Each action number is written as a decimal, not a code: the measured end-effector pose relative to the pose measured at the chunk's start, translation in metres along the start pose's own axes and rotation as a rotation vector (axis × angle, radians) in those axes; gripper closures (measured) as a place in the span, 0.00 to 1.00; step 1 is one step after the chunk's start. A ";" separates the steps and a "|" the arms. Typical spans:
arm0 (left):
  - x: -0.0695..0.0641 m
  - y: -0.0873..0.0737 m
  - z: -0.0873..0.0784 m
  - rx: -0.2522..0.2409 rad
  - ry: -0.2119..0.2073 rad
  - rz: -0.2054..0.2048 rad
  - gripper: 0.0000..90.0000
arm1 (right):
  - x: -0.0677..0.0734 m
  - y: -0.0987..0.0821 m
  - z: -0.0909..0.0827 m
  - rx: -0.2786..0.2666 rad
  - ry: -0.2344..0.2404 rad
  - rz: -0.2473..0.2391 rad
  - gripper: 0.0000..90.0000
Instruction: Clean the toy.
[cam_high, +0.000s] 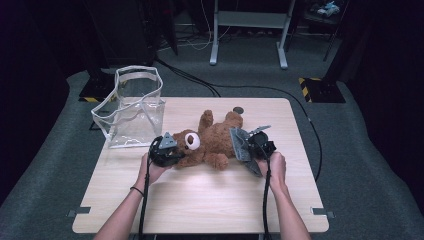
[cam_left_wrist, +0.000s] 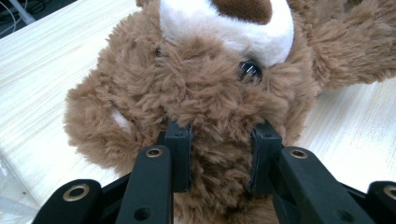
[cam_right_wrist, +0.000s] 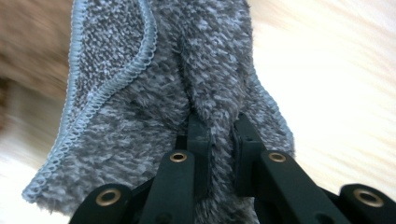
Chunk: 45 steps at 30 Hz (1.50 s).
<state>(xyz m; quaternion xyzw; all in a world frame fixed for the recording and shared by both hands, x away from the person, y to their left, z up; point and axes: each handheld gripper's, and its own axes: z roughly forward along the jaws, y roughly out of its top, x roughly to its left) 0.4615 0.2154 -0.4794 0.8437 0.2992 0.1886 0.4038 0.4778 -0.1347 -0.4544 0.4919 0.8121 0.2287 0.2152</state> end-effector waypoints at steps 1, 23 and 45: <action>0.000 0.000 0.000 -0.006 0.005 -0.001 0.75 | -0.004 -0.003 -0.001 0.007 -0.012 0.012 0.90; 0.002 0.001 0.000 0.002 -0.004 -0.023 0.75 | 0.093 0.060 -0.019 -0.135 0.215 -0.219 0.90; 0.002 0.001 0.000 -0.003 -0.006 -0.031 0.75 | 0.107 0.050 -0.011 -0.114 0.255 -0.252 0.89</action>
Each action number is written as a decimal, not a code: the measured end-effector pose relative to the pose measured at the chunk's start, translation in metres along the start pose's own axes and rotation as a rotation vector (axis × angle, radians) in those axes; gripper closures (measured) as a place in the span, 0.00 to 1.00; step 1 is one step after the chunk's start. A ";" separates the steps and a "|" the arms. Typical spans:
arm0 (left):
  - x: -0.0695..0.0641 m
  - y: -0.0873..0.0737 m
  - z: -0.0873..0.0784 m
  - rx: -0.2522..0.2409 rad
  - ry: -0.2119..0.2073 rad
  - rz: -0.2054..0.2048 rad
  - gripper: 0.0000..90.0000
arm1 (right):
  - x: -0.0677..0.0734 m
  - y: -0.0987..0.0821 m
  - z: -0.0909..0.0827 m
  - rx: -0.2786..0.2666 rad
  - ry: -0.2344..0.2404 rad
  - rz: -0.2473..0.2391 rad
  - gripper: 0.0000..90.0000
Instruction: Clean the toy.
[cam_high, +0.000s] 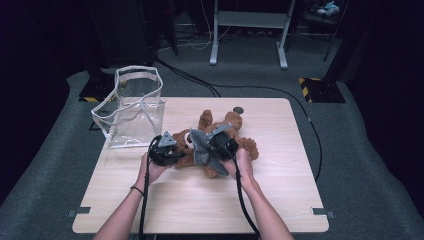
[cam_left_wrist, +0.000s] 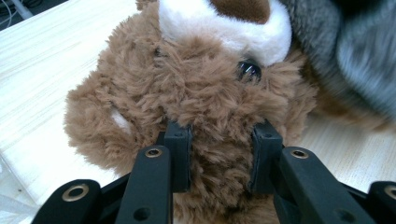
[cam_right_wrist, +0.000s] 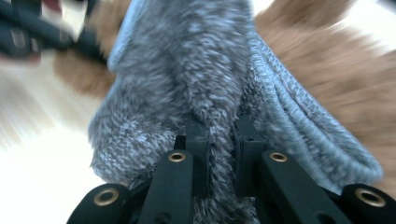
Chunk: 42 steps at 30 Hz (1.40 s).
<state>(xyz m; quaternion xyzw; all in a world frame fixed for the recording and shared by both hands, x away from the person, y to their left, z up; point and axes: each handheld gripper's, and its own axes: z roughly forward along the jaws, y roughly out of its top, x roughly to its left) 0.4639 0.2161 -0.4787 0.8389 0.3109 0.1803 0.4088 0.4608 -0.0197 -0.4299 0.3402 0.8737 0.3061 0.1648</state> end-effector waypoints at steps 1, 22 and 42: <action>0.000 0.000 0.000 0.004 0.001 0.003 0.75 | 0.005 -0.004 0.006 0.019 0.001 -0.008 0.90; 0.003 0.000 0.001 -0.003 -0.046 0.012 0.75 | 0.021 -0.016 0.025 0.074 0.077 -0.052 0.90; 0.002 -0.001 0.002 0.002 -0.049 0.077 0.75 | -0.124 -0.010 0.005 0.024 -0.138 0.284 0.90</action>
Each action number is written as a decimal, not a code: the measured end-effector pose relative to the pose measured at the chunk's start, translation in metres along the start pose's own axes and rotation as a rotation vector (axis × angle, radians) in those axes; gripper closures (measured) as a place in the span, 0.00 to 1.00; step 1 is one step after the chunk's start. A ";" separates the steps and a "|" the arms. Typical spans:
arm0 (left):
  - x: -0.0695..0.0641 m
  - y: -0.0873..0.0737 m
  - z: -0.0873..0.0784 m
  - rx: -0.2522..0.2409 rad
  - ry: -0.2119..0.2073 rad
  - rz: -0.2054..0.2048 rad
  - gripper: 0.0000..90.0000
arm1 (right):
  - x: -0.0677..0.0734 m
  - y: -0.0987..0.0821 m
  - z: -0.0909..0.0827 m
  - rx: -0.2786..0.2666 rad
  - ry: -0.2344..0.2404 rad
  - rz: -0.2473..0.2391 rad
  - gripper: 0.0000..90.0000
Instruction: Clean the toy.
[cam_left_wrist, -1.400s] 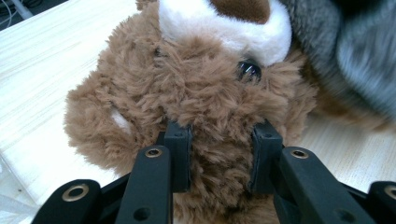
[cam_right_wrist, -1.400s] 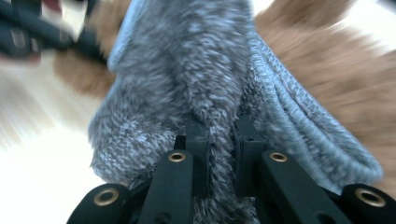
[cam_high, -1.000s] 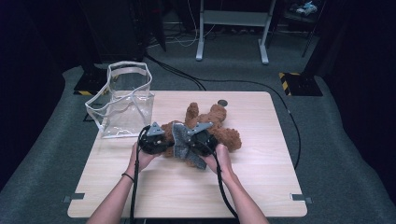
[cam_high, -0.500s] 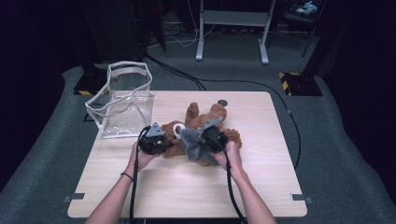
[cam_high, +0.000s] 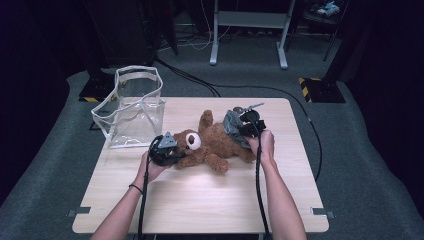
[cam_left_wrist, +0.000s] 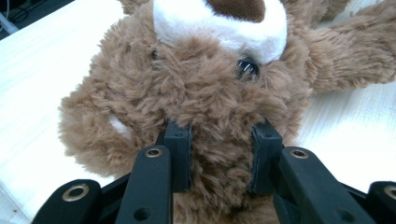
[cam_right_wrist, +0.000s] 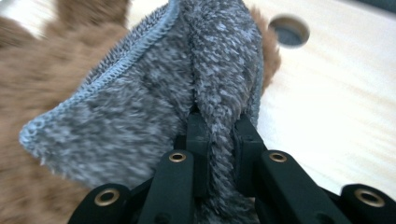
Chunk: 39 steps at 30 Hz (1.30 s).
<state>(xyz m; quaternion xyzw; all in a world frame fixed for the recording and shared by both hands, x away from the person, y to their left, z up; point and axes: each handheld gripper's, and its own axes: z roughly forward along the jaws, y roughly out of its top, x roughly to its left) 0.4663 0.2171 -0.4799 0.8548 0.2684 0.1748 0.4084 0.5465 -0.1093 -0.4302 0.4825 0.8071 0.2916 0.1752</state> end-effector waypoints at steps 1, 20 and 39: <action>0.000 0.000 0.000 0.000 -0.001 0.004 0.75 | -0.003 -0.001 0.005 0.017 -0.006 0.015 0.90; 0.004 -0.002 0.001 0.002 -0.019 0.004 0.75 | -0.036 -0.020 0.011 0.053 0.017 0.097 0.88; 0.003 0.000 0.001 0.003 -0.007 -0.012 0.75 | 0.028 -0.026 -0.073 -0.137 -0.028 -0.101 0.89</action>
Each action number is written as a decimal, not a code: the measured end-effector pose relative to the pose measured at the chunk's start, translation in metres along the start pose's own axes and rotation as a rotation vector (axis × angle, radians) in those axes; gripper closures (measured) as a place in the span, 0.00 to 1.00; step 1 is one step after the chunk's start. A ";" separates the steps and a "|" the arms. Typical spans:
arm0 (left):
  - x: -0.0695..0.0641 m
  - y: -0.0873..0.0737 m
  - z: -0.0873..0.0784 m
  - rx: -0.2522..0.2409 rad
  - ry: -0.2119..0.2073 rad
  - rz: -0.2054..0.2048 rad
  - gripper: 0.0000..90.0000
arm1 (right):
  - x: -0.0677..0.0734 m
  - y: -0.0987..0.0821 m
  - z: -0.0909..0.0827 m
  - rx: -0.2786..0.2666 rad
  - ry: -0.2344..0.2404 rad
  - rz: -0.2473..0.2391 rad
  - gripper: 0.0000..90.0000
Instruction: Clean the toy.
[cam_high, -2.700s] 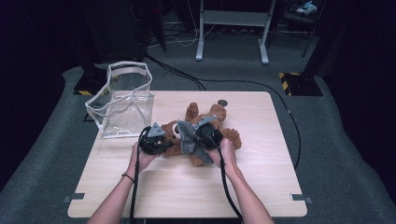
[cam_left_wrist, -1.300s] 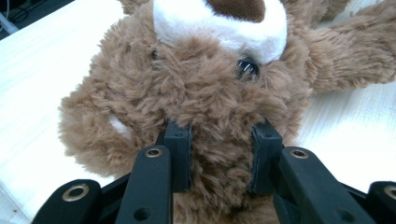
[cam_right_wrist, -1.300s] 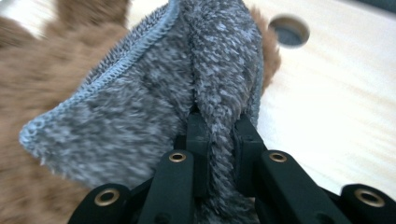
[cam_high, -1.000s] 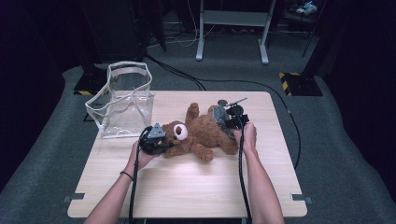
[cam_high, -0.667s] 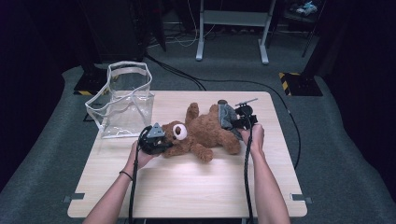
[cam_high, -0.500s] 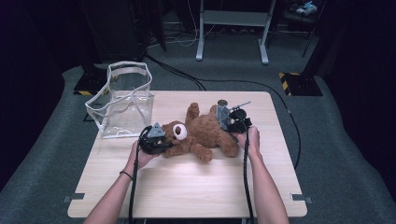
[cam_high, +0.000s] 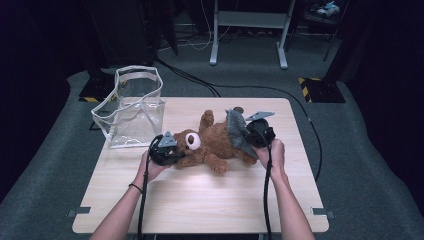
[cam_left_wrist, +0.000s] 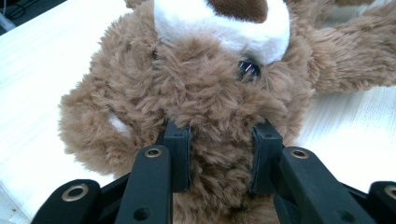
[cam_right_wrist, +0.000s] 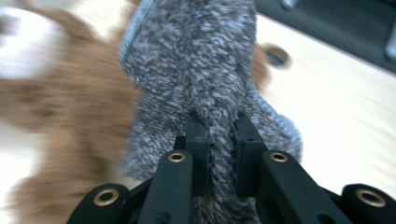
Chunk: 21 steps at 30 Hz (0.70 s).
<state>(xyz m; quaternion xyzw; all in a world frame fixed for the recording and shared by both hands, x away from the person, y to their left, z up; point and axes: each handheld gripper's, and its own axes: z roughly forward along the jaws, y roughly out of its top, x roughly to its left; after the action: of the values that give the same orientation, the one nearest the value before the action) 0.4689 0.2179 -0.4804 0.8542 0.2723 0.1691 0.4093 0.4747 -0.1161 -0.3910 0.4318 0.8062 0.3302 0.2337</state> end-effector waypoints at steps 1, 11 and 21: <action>0.000 0.000 0.000 -0.002 -0.002 0.001 0.75 | 0.008 0.002 -0.003 -0.014 0.024 -0.025 0.89; 0.001 -0.001 0.001 -0.019 -0.027 0.031 0.75 | 0.060 -0.007 0.042 0.110 0.129 -0.189 0.90; -0.006 0.003 0.007 -0.039 -0.022 0.102 0.75 | 0.029 0.024 0.014 0.084 0.090 -0.091 0.90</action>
<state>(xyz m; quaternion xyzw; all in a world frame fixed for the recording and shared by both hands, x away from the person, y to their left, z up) 0.4690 0.2087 -0.4833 0.8605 0.2208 0.1858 0.4198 0.4818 -0.0777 -0.3853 0.3891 0.8477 0.3041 0.1937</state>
